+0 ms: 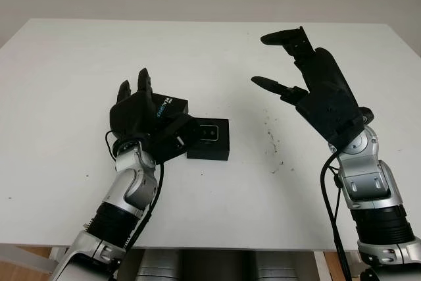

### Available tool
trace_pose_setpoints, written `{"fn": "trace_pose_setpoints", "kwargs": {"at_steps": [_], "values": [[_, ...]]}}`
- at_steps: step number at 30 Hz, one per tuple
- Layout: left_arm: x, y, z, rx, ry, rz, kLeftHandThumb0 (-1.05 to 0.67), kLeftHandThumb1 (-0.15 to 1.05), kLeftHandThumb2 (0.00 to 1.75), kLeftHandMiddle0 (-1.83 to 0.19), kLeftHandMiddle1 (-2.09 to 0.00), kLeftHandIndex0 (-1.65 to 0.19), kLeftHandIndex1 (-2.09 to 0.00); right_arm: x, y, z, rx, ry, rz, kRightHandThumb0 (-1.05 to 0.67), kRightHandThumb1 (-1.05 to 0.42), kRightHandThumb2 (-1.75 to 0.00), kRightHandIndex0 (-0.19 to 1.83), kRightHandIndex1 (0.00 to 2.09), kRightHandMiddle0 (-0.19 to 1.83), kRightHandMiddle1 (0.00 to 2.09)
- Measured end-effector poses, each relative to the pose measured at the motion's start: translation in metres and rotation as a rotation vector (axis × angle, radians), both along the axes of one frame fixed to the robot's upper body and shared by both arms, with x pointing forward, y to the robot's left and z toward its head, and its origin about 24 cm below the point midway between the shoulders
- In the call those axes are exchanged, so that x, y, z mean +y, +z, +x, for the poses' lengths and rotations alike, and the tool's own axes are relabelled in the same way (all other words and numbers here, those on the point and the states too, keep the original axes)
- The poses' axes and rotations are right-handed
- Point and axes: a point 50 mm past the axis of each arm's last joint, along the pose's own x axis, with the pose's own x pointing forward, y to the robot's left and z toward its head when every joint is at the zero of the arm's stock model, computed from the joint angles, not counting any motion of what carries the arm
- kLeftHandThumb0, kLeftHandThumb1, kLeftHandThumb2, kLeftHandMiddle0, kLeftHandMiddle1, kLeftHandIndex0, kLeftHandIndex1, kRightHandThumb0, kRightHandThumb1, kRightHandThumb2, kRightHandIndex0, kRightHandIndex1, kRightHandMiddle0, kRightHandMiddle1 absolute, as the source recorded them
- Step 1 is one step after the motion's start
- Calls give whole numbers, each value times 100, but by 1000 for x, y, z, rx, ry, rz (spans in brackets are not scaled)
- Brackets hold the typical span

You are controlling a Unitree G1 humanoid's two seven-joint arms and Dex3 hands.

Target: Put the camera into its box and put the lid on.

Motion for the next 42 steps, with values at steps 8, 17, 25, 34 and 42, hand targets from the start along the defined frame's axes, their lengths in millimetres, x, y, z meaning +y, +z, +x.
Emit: {"fn": "trace_pose_setpoints", "kwargs": {"at_steps": [8,17,25,34,42], "values": [[-3,-4,0,40,-21,-17,-80,105,17,1,-6,2,-5,0,1,-3,-11,1,-2,-55,-104,-5,22,5,-1,100],[-18,5,-7,41,-106,-13,-81,105,17,4,-4,1,-6,0,0,-4,-7,-4,-3,-54,-104,-5,22,6,1,96],[-18,6,-8,46,-105,48,-69,102,7,0,-6,-6,-8,-1,0,-4,-11,-5,-3,-53,-104,-5,22,6,1,100],[-19,8,-7,63,-113,209,-46,98,5,-2,-6,-18,-8,-1,1,-4,-16,-2,3,-53,-104,-5,22,6,-1,102],[-12,5,1,59,-71,262,-46,101,6,-6,-7,-17,-6,-1,2,-4,-17,1,6,-52,-104,-5,22,6,-1,100]]}}
